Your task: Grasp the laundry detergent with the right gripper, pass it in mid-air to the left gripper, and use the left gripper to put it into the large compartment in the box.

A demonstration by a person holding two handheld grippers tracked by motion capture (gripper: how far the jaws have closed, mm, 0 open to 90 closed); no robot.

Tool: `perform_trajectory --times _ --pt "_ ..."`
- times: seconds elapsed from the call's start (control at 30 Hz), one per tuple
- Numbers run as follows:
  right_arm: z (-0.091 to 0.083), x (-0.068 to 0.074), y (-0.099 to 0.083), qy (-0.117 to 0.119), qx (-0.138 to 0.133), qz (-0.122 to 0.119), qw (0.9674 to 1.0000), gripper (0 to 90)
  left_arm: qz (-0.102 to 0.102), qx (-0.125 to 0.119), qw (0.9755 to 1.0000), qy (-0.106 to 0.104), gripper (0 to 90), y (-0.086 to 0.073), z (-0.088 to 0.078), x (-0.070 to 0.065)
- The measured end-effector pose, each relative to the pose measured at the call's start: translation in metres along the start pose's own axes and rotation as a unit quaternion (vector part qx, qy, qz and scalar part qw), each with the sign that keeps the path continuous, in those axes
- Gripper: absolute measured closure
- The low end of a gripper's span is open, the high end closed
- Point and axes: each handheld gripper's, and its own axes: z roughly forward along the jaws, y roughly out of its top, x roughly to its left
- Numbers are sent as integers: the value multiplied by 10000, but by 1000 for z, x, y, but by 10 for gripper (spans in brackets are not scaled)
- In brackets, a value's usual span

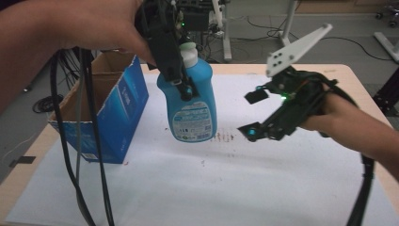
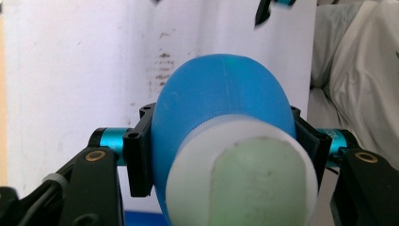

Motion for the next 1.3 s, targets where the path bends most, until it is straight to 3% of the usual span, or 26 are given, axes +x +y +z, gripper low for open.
perform_trajectory --times 0.13,0.2,0.27,0.33,0.43,0.47,0.6,0.7,0.8,1.0,1.13,1.17,1.2,1.3 --pt "-14 -3 -5 154 505 -42 9986 114 -281 73 9995 143 379 -7 -16 4" --pt "-20 -5 -9 175 794 109 9966 112 -414 118 9989 176 379 -11 -24 5" --pt "-25 -8 -12 58 1038 222 9943 8 -521 133 9983 212 378 -15 -32 7" --pt "-31 -10 -17 25 1257 252 9917 8 -640 136 9975 253 378 -20 -40 9" --pt "-42 -10 -23 -103 1376 191 9903 9 -820 120 9960 338 378 -27 -52 11" --pt "-47 -11 -27 -7 1427 229 9895 9 -870 104 9955 352 378 -30 -56 12" --pt "-61 -11 -36 -60 1620 250 9865 9 -1092 53 9931 427 378 -44 -72 15" --pt "-68 -13 -43 -320 1797 360 9825 10 -1235 67 9911 496 379 -54 -85 17" --pt "-73 -16 -48 -286 1868 520 9806 14 -1348 46 9894 531 378 -66 -96 19" --pt "-75 -19 -53 -276 1930 519 9794 14 -1644 23 9845 607 379 -94 -112 21" --pt "-77 -21 -53 -244 1874 538 9805 14 -1844 -23 9806 661 379 -113 -121 21" --pt "-77 -21 -53 -244 1874 538 9805 14 -1844 -23 9806 661 379 -113 -121 21" --pt "-77 -22 -53 -268 1856 536 9808 14 -1939 -38 9785 701 379 -122 -126 21" --pt "-77 -24 -55 -250 1849 549 9809 14 -2060 -40 9757 745 379 -136 -132 20"
